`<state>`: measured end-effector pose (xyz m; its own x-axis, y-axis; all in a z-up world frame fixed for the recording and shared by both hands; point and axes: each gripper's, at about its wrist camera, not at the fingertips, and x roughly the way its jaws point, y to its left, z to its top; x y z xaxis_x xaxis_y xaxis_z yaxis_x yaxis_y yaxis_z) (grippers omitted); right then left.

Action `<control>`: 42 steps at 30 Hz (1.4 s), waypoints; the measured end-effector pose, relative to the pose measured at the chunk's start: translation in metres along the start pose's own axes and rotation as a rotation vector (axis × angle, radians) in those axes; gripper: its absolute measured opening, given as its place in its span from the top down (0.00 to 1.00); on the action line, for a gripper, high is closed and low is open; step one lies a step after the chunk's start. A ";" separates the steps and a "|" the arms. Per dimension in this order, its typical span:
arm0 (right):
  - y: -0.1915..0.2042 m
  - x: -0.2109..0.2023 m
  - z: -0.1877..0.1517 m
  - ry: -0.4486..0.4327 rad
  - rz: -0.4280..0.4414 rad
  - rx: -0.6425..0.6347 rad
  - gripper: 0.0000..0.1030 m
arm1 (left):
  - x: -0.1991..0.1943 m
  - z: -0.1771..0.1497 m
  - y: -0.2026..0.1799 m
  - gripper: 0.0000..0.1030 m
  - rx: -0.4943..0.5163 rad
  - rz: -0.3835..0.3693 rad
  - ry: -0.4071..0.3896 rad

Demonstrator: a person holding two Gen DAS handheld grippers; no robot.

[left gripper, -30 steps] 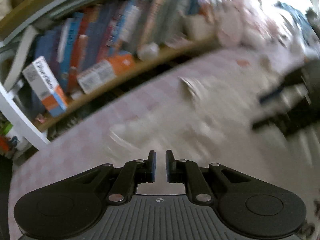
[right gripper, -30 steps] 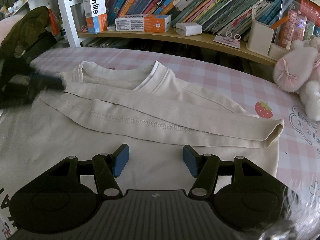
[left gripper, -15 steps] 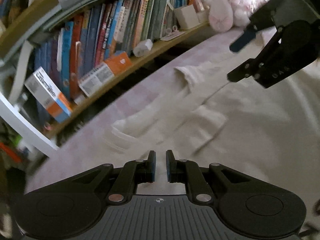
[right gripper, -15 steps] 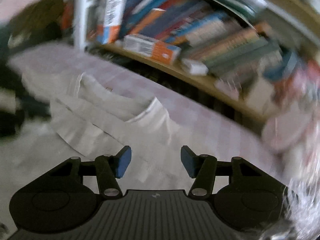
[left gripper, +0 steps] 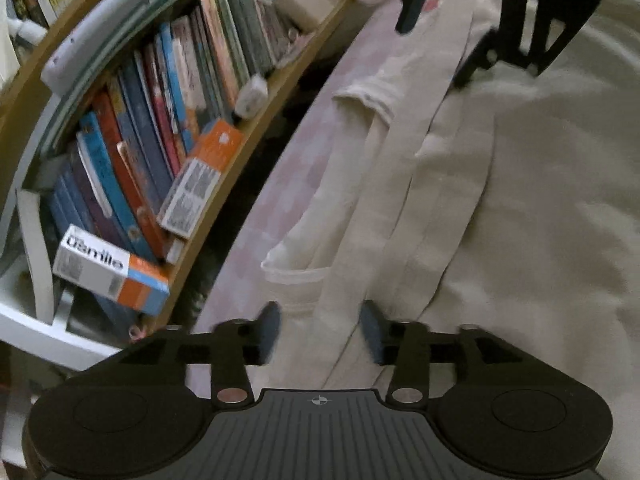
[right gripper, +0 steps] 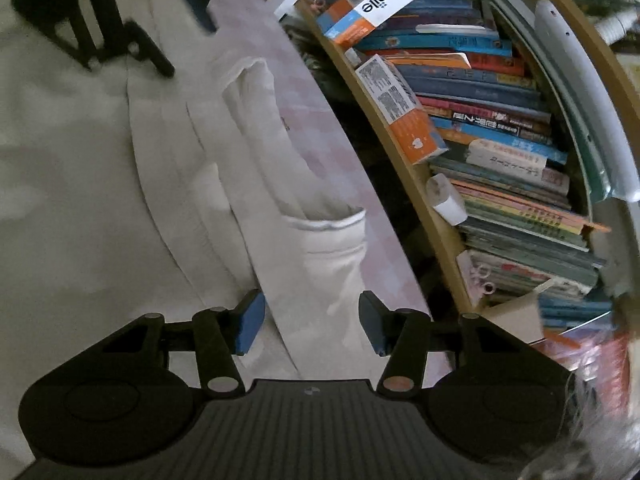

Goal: Fold clothes

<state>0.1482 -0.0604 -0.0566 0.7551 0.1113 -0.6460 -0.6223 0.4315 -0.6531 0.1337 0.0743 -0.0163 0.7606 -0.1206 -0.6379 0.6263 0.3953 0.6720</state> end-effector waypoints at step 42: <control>0.053 -0.040 0.024 -0.127 0.129 0.010 0.53 | 0.016 0.042 -0.014 0.34 0.092 0.090 -0.102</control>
<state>0.0896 -0.0202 -0.0560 0.6897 0.2785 -0.6683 -0.7140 0.4150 -0.5639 0.1440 0.0286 -0.0196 0.8251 -0.1824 -0.5348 0.5639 0.3240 0.7596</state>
